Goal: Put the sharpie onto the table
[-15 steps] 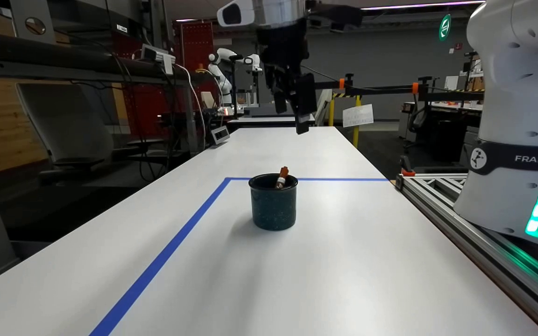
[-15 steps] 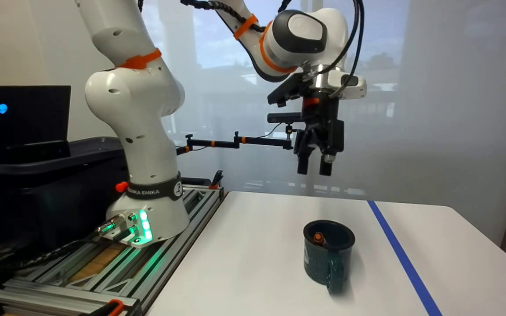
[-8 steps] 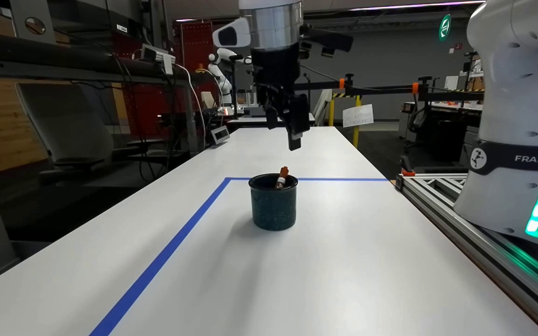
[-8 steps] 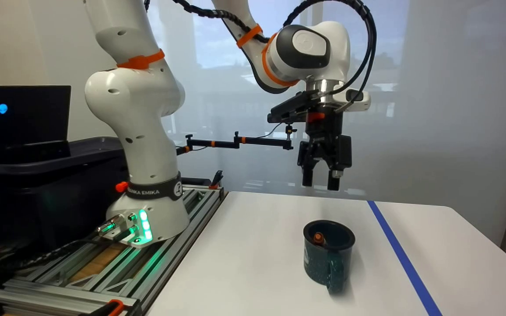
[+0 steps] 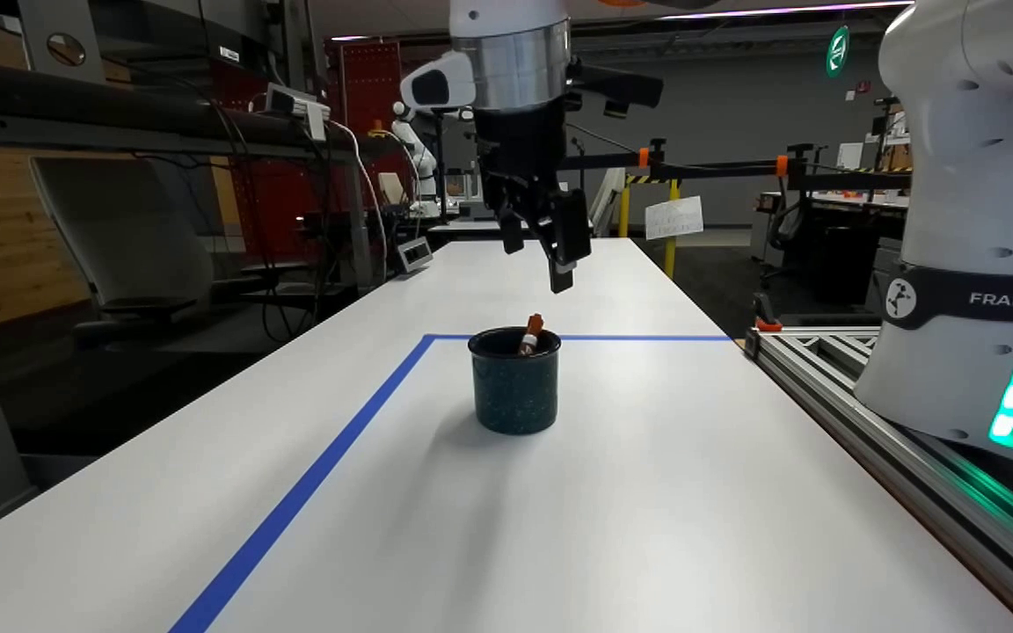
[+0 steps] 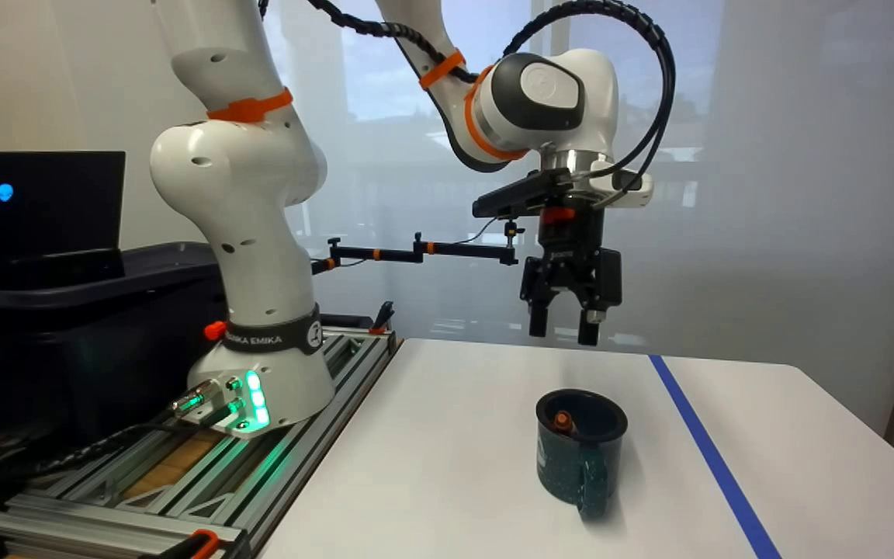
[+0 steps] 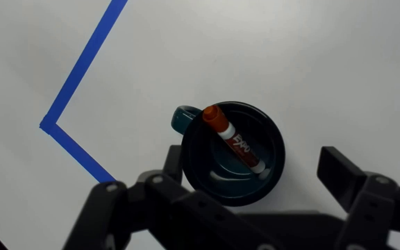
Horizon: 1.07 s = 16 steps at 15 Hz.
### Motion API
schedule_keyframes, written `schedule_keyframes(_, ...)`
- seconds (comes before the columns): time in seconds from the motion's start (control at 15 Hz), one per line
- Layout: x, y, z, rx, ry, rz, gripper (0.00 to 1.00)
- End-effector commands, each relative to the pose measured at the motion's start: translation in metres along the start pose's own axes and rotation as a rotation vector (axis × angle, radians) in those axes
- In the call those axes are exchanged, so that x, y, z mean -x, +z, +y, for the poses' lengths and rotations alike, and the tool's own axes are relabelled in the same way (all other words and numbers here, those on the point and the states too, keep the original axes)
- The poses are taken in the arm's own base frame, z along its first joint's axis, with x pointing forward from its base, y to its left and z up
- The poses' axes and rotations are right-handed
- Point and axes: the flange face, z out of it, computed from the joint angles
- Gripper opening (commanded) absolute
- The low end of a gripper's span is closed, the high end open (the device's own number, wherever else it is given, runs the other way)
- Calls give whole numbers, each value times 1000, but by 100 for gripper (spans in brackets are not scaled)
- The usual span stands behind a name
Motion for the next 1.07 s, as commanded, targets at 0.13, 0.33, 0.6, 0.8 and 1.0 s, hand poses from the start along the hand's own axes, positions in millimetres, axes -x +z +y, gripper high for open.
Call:
schedule_keyframes(0.13, -1, 4, 3, 37, -171, 29, 100)
schedule_keyframes(0.33, -4, 9, 5, 34, -256, 57, 100)
schedule_keyframes(0.6, -7, 24, 7, 25, -324, 63, 100)
schedule_keyframes(0.8, -10, 36, 6, 8, -355, 57, 100)
schedule_keyframes(1.0, -10, 45, 7, -8, -346, 43, 73)
